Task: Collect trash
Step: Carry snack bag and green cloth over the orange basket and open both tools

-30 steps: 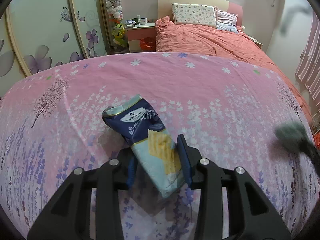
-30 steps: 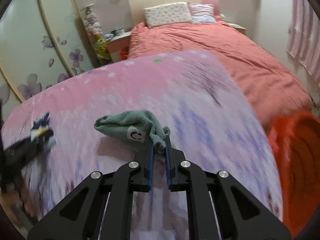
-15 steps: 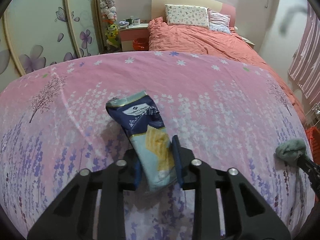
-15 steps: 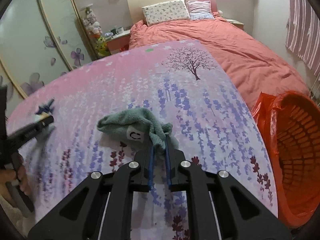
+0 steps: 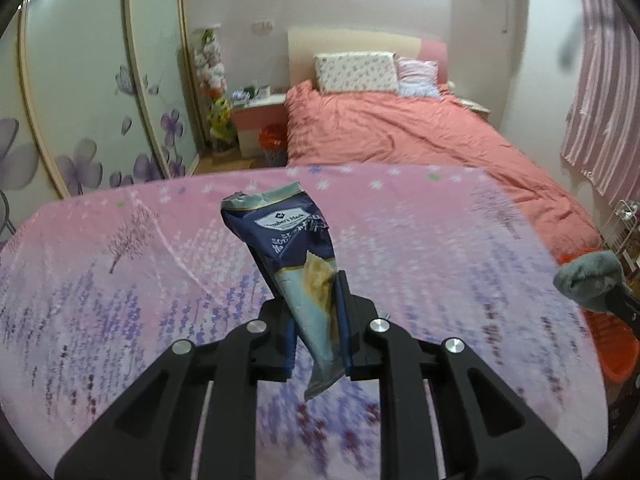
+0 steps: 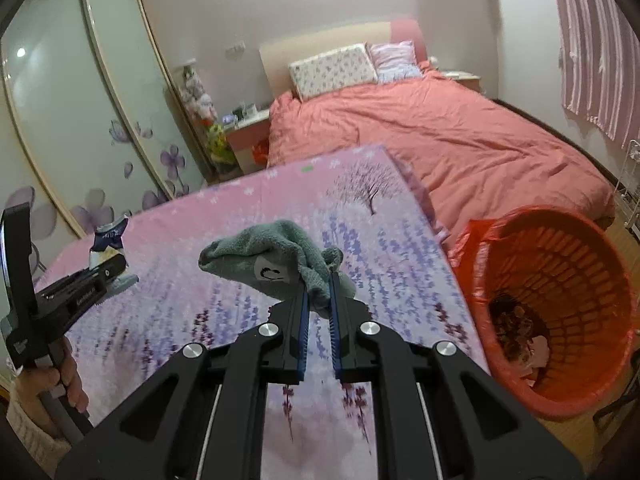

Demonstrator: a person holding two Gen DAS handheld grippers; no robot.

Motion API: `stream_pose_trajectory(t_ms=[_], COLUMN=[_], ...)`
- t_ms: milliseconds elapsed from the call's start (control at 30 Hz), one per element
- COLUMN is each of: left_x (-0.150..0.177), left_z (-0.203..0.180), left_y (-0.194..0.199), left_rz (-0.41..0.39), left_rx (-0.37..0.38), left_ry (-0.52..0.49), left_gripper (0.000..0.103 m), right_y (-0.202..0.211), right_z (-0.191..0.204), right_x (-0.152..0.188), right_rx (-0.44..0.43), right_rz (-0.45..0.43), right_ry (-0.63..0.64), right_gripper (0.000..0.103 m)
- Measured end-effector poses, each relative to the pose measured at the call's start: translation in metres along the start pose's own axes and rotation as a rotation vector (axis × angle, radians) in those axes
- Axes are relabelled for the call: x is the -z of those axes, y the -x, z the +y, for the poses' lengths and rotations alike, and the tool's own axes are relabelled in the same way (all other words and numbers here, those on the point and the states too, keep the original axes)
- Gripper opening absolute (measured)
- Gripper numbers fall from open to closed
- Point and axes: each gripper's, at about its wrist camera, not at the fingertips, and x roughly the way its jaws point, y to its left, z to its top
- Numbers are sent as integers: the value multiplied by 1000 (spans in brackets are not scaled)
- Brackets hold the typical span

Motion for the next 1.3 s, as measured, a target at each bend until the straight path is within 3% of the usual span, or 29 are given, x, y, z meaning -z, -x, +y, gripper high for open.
stream_pose_trajectory(t_ms=[267, 667, 867, 1167, 1267, 1300], left_x=[10, 9, 8, 27, 30, 31], left_z=[-44, -115, -174, -300, -331, -342], left_y=[71, 111, 115, 86, 69, 61], left_rz=[-85, -122, -120, -48, -23, -14], left_rx=[120, 271, 392, 579, 593, 590], left_ry=[-70, -149, -194, -305, -334, -344], left_gripper=[18, 18, 18, 21, 29, 34], right_y=[63, 95, 105, 84, 69, 63], right_z=[-26, -70, -120, -193, -213, -220], right_x=[11, 12, 9, 2, 0, -1], right_rx=[40, 88, 155, 226, 213, 210], right_rz=[-110, -191, -225, -214, -187, -178], right_ry=[-54, -128, -221, -350, -380, -389], right_gripper=[9, 9, 9, 10, 14, 26])
